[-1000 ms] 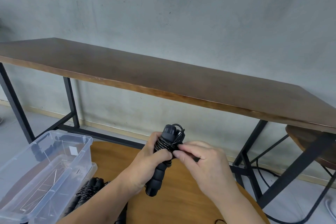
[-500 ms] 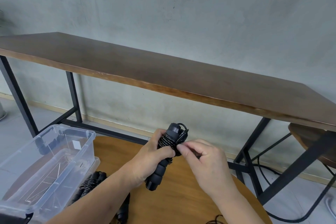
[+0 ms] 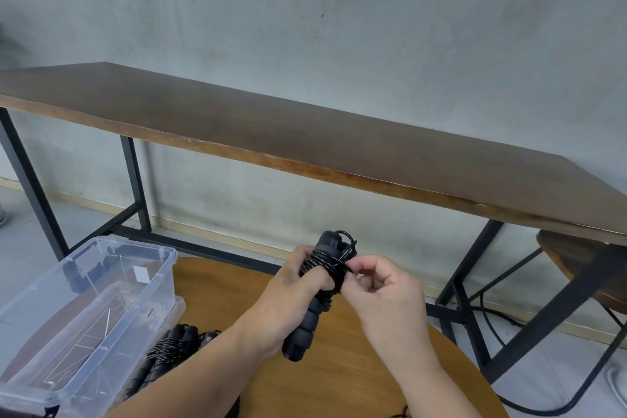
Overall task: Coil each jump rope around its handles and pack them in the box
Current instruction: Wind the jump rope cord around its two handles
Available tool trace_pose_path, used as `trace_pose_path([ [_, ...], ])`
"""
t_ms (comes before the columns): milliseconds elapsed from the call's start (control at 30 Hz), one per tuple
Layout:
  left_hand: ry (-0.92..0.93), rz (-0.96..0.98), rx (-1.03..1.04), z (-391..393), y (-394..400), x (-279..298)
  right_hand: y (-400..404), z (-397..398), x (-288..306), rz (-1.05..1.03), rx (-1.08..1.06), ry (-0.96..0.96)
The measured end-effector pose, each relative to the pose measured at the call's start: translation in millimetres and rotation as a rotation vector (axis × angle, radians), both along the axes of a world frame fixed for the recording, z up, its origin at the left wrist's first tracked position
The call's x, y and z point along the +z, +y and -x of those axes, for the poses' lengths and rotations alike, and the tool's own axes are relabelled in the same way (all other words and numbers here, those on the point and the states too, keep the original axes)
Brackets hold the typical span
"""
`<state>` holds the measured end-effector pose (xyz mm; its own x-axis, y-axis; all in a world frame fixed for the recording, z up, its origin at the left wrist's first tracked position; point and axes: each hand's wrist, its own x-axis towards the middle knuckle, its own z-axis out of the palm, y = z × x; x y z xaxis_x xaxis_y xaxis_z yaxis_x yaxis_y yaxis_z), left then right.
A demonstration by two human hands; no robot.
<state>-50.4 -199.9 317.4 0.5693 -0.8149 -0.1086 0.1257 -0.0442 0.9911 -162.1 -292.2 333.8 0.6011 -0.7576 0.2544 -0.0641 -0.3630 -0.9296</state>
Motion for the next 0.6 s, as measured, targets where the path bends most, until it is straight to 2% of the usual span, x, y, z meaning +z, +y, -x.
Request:
trace_pose_path([
  [300,0.108,0.043,-0.044,-4.2,-0.7,9.1,-15.0,4.2,17.6,-0.396,0.197,-0.178],
  [467,0.111,0.050,-0.094,-0.6,-0.6,9.8,-18.1,2.4,11.7,-0.358,0.308,-0.118],
  [600,0.143,0.068,-0.092,0.7,-2.9,10.1,-17.5,0.4,9.5,-0.168,0.235,-0.073],
])
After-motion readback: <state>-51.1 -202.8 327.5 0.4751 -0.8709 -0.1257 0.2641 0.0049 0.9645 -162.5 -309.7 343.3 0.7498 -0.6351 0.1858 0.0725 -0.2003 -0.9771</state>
